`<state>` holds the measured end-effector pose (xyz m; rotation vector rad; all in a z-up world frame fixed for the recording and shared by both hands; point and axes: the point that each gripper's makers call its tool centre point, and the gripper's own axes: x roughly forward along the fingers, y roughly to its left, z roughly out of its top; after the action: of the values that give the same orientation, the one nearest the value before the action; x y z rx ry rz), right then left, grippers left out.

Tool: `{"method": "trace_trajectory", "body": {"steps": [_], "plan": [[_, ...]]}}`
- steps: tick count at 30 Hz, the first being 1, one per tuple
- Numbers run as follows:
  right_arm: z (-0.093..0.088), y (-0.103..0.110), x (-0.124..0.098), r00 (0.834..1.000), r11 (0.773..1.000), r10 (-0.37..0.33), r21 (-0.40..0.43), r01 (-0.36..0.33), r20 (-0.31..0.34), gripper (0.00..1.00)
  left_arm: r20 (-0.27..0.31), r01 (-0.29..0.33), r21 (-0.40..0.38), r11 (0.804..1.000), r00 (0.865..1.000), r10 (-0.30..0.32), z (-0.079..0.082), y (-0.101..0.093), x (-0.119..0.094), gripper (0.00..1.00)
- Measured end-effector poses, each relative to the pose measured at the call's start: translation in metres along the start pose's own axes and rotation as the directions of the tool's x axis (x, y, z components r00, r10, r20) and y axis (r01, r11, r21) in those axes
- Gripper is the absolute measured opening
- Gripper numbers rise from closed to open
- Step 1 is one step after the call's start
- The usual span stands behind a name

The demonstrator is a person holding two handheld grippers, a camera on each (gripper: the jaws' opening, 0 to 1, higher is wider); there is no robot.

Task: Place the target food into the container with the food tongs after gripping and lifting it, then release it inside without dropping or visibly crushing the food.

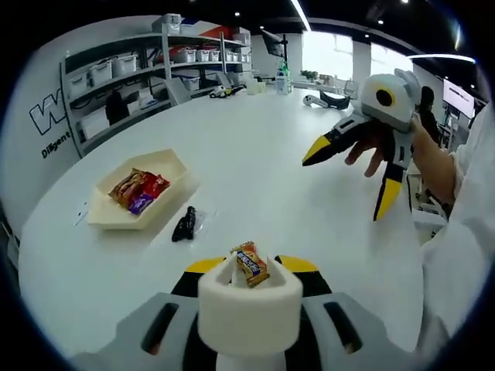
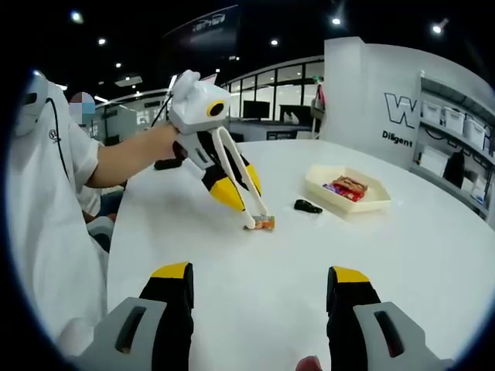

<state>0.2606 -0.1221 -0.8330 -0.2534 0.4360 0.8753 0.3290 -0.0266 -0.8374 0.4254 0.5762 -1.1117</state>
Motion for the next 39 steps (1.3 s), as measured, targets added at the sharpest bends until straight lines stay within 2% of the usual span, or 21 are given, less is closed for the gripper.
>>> {"method": "trace_trajectory", "body": {"steps": [6, 11, 16, 22, 30, 33, 39], "plan": [[0.0, -0.001, -0.002, 1.0, 1.0, -0.004, 0.0, 0.004, 0.001, 0.67, -0.006, -0.002, -0.012, 1.0, 1.0, 0.002, 0.002, 0.0, -0.001, 0.22], [0.002, -0.001, -0.002, 1.0, 1.0, -0.003, -0.004, 0.003, 0.002, 0.67, -0.046, -0.036, -0.078, 0.996, 0.998, 0.033, -0.003, 0.004, -0.001, 0.22], [0.004, -0.001, -0.002, 1.0, 1.0, -0.002, -0.008, 0.002, 0.003, 0.67, -0.026, -0.029, -0.092, 0.995, 0.999, 0.026, 0.003, 0.004, 0.0, 0.22], [0.004, -0.001, -0.003, 1.0, 1.0, -0.003, -0.008, 0.003, 0.004, 0.67, -0.049, -0.032, -0.121, 0.992, 0.998, 0.026, 0.0, 0.005, 0.006, 0.22], [0.002, -0.002, -0.003, 1.0, 1.0, -0.004, -0.004, 0.004, -0.001, 0.67, -0.04, -0.019, -0.086, 0.996, 0.999, 0.015, 0.001, 0.003, 0.009, 0.2], [0.002, -0.002, -0.002, 1.0, 1.0, -0.002, -0.004, 0.002, -0.001, 0.67, -0.034, 0.002, -0.063, 0.998, 0.999, -0.004, 0.002, 0.001, 0.01, 0.19], [0.001, -0.001, -0.002, 1.0, 1.0, 0.0, -0.004, 0.0, -0.001, 0.67, -0.022, 0.044, -0.067, 0.997, 0.999, -0.045, 0.002, 0.0, 0.009, 0.18]]}}
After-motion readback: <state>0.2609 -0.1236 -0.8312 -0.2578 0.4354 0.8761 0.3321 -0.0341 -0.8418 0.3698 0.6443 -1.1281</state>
